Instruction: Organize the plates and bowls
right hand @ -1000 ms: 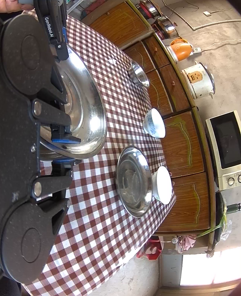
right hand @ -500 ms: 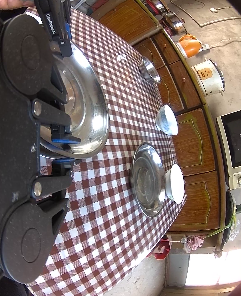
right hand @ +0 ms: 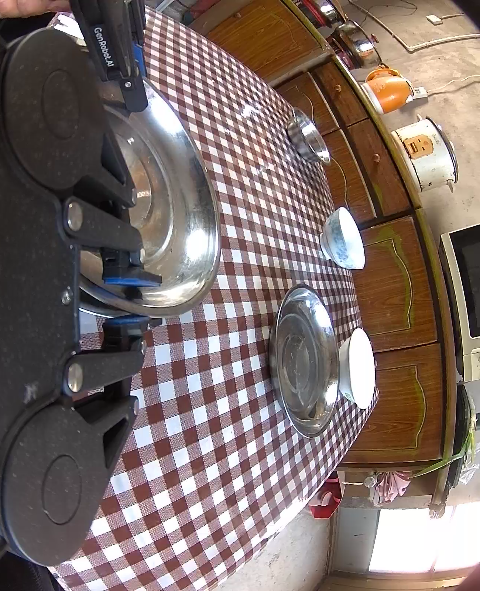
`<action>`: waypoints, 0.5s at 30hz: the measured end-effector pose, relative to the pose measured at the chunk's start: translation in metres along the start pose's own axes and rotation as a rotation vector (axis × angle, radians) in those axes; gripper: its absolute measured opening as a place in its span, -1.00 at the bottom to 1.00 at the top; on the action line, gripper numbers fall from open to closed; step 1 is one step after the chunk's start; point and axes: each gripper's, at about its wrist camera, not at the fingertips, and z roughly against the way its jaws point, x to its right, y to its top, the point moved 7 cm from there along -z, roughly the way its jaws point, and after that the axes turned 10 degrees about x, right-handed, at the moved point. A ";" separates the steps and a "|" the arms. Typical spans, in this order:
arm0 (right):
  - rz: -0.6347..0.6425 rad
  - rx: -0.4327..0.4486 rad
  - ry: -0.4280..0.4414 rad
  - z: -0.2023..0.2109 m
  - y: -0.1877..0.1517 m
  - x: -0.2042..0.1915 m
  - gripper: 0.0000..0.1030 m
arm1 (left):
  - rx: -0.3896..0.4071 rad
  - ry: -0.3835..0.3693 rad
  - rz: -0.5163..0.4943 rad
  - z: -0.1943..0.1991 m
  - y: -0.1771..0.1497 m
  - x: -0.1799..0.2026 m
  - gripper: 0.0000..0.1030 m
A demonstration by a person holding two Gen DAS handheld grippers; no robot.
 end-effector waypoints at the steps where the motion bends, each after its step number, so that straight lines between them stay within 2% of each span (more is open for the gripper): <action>1: 0.006 -0.002 -0.001 -0.002 0.000 -0.001 -0.59 | -0.005 -0.001 0.003 -0.002 -0.001 -0.001 -0.54; 15: 0.039 -0.003 -0.009 -0.012 0.000 -0.006 -0.57 | -0.012 0.001 0.019 -0.013 -0.002 -0.004 -0.52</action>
